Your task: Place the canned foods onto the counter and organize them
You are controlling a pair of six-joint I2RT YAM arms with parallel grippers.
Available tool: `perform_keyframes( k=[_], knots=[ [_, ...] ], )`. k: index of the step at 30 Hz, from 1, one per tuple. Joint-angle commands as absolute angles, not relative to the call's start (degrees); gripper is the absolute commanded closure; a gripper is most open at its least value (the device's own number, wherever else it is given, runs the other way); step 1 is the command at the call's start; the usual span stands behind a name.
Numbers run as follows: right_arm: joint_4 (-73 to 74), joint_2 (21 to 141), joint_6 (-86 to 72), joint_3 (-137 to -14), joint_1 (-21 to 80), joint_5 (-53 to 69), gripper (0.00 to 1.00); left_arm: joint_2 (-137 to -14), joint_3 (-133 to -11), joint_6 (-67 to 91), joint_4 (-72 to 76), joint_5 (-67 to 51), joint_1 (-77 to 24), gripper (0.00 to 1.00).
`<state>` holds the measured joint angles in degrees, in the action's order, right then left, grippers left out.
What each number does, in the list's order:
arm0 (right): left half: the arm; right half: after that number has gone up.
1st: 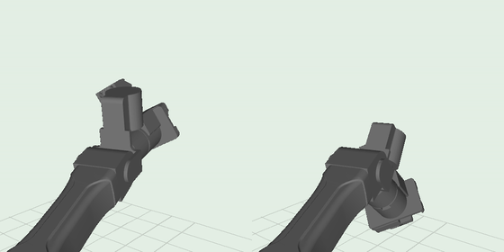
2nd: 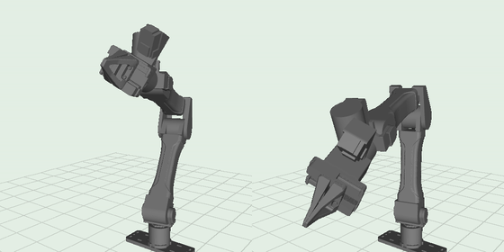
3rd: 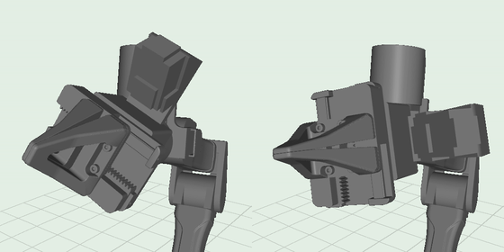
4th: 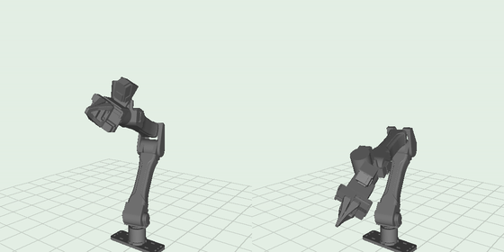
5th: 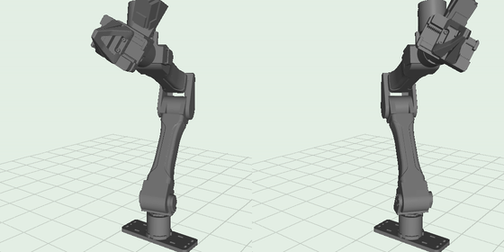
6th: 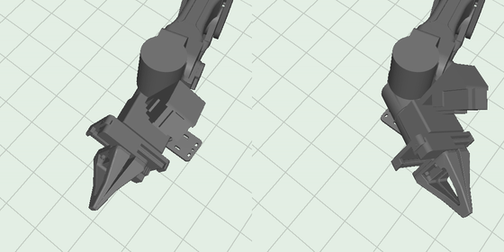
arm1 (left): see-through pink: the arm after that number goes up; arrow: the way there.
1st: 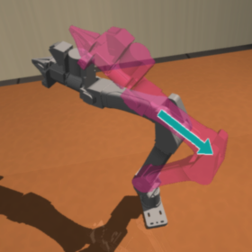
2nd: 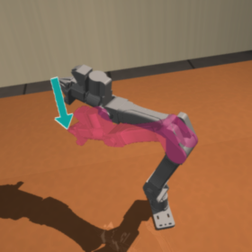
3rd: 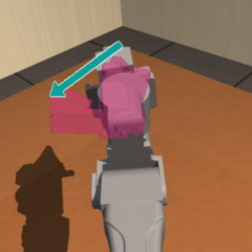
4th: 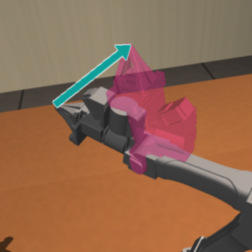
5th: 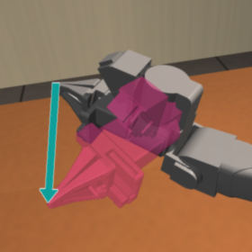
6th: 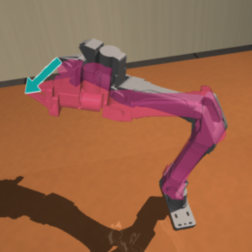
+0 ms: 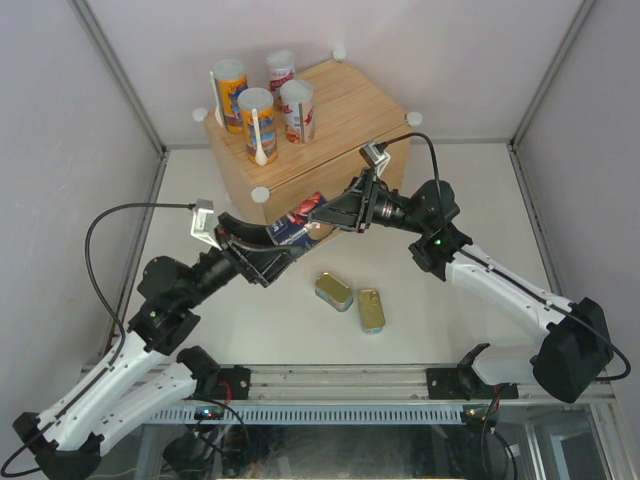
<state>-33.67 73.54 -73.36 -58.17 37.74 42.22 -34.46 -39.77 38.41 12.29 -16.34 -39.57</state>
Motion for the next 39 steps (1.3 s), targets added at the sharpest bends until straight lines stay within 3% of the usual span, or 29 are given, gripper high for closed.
perform_keyframes(
  k=[1,6,11,16,23,30,39],
  knots=[
    [-39.44,69.91,-75.92,-58.90,36.64,41.45,0.95,-33.37,-42.39,37.41,14.94,-15.91,-38.94,1.00],
    [-38.42,69.14,-75.58,-58.01,35.42,42.07,0.79,-33.66,-43.85,36.43,12.92,-16.32,-38.94,1.00],
    [-37.69,67.93,-75.34,-57.23,34.01,42.74,0.44,-33.84,-44.95,35.74,11.25,-16.85,-38.94,1.00],
    [-36.23,66.86,-74.70,-56.92,32.94,43.39,0.29,-34.09,-45.77,35.49,9.98,-17.10,-38.96,1.00],
    [-34.88,66.04,-74.31,-56.32,32.02,43.94,0.20,-33.97,-46.82,34.48,8.12,-16.96,-38.94,1.00],
    [-32.38,64.93,-72.81,-56.16,30.76,44.62,0.18,-34.48,-47.28,34.43,7.67,-17.23,-38.94,1.00],
    [-16.09,59.25,-60.32,-56.51,23.69,46.04,0.17,-34.70,-49.17,31.70,1.75,-16.75,-38.94,1.00]
  ],
)
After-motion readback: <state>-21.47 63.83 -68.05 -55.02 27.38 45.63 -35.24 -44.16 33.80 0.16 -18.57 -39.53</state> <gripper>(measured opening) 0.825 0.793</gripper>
